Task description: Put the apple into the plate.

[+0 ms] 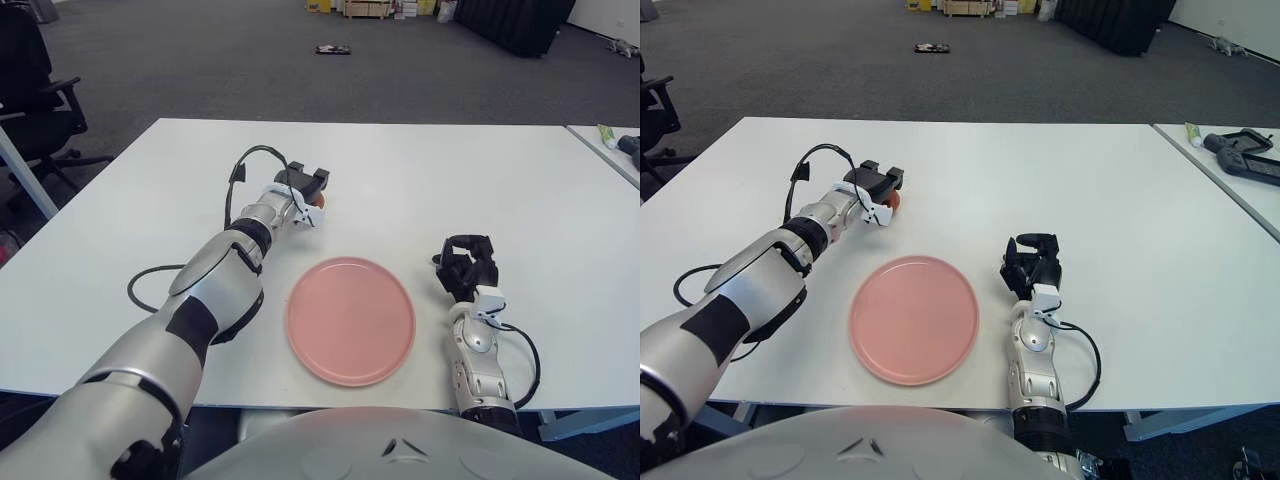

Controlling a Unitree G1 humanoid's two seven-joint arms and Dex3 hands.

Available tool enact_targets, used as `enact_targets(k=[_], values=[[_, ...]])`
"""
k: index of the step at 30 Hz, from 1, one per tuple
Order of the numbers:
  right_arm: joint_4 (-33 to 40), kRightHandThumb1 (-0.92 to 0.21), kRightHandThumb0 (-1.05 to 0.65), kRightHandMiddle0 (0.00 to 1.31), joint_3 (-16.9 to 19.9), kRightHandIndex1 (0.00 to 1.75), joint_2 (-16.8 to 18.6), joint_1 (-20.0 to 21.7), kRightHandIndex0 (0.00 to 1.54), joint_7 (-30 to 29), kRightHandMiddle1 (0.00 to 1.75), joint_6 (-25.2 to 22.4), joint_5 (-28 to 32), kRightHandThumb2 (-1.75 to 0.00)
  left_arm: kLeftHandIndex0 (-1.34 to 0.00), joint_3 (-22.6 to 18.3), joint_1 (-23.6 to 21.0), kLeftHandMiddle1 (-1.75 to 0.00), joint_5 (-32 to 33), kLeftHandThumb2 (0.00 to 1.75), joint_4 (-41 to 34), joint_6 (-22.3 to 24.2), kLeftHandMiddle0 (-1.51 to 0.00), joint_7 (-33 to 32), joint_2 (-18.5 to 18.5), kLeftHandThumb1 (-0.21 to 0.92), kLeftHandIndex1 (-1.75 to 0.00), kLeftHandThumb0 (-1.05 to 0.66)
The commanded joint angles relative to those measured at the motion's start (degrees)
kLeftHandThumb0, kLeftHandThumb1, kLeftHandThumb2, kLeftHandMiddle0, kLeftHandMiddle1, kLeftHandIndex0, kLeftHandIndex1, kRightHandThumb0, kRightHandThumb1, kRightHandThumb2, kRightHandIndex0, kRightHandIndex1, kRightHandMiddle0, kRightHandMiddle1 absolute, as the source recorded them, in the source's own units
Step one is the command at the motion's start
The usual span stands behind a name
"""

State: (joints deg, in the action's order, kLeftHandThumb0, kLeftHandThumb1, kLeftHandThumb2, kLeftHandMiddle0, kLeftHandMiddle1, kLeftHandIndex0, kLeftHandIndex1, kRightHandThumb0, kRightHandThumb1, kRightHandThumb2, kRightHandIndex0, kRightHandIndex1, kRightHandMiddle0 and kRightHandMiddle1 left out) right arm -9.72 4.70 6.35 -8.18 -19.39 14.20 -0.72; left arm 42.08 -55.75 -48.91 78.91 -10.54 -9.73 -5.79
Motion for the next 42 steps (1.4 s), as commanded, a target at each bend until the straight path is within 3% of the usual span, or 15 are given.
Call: enact_targets(k=[1, 5, 12, 22, 42], values=[[-0.6, -0.84, -0.36, 0.24, 0.2, 1.44, 2.4, -1.5, 0.51, -0.7, 1.75, -1.6, 0.5, -0.65, -0.34, 0.4, 1.7, -1.68, -0.6, 1.27, 0.7, -0.1, -0.63, -0.5, 0.2, 0.32, -1.74, 0.07], [-0.4, -0.83, -0.36, 0.25, 0.1, 1.44, 2.2, -1.6, 0.51, -0.6, 1.75, -1.8, 0.3, -0.65, -0.44, 1.0, 2.3, -1.7, -1.2, 1.44, 0.8, 0.3, -0.72, -1.9, 0.6, 0.2, -1.75, 0.01], [-0.2, -0.83, -0.36, 0.25, 0.1, 1.44, 2.0, -1.7, 0.5, -0.7, 1.75, -2.0, 0.0, -0.65, -0.52, 0.2, 2.3, -1.65, -0.4, 1.53, 0.7, 0.8, -0.82, -1.9, 0.8, 0.11, -1.75, 0.0], [0.1, -0.85, -0.35, 0.24, 0.3, 1.44, 1.9, -1.7, 0.48, -1.1, 1.75, -2.8, -0.1, -0.63, -0.53, -3.5, 2.9, -1.66, 3.1, 1.54, 0.5, 1.6, -0.81, -0.2, 0.9, 0.1, -1.75, 0.0], [0.2, -0.88, -0.35, 0.22, 0.3, 1.45, 1.6, -1.8, 0.49, -0.7, 1.75, -2.8, 0.0, -0.58, -0.52, -6.6, 3.8, -1.65, 5.3, 1.53, 0.4, 2.6, -0.81, 0.9, 0.4, 0.11, -1.75, 0.0]])
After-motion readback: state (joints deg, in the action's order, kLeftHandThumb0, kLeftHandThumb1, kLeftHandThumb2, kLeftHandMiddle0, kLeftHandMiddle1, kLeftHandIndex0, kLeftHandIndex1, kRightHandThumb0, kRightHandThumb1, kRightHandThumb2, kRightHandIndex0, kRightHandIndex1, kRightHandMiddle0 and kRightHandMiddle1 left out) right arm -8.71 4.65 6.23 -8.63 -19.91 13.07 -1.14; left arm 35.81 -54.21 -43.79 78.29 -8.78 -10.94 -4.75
